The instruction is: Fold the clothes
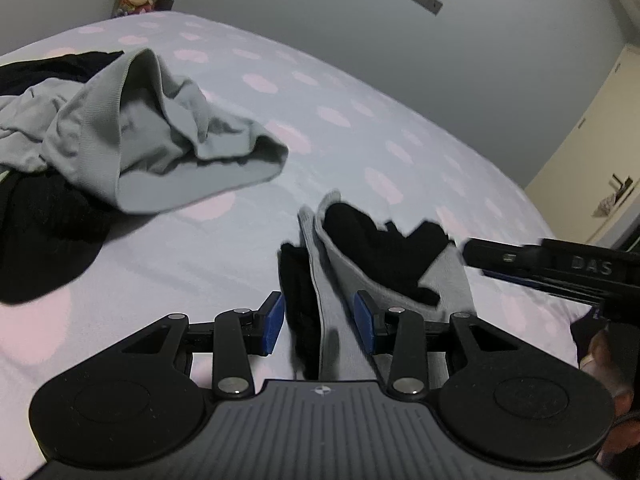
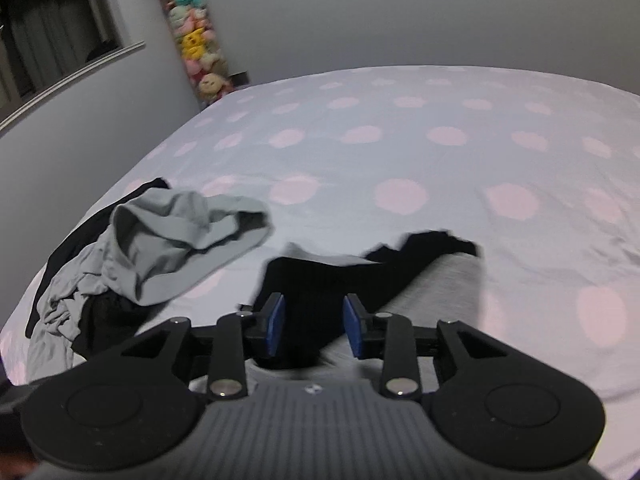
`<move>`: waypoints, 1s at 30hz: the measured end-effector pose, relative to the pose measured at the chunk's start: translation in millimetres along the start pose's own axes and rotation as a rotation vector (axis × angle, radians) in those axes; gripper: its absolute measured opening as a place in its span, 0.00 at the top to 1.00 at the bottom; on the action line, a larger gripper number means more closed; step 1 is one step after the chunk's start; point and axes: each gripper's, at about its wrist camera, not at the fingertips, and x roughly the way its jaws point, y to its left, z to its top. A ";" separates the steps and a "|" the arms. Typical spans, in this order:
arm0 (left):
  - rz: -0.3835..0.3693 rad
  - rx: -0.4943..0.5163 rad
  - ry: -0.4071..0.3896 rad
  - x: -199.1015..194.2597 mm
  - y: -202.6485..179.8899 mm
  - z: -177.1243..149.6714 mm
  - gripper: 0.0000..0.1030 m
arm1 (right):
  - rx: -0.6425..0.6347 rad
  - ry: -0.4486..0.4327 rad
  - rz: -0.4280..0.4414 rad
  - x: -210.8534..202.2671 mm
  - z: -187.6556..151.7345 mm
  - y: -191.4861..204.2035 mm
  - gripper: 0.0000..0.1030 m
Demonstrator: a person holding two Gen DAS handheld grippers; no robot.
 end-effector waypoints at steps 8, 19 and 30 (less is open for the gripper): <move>0.019 0.063 0.107 -7.5 -13.5 -27.4 0.67 | 0.108 0.068 -0.010 -6.8 -35.8 -50.9 0.62; 0.092 0.068 0.150 -18.4 -9.8 -44.7 0.71 | 0.102 0.022 0.148 -18.4 -54.1 -39.0 0.94; 0.146 -0.011 0.071 -47.0 7.9 -37.3 0.71 | -0.227 -0.005 0.260 -54.4 -89.6 33.1 0.94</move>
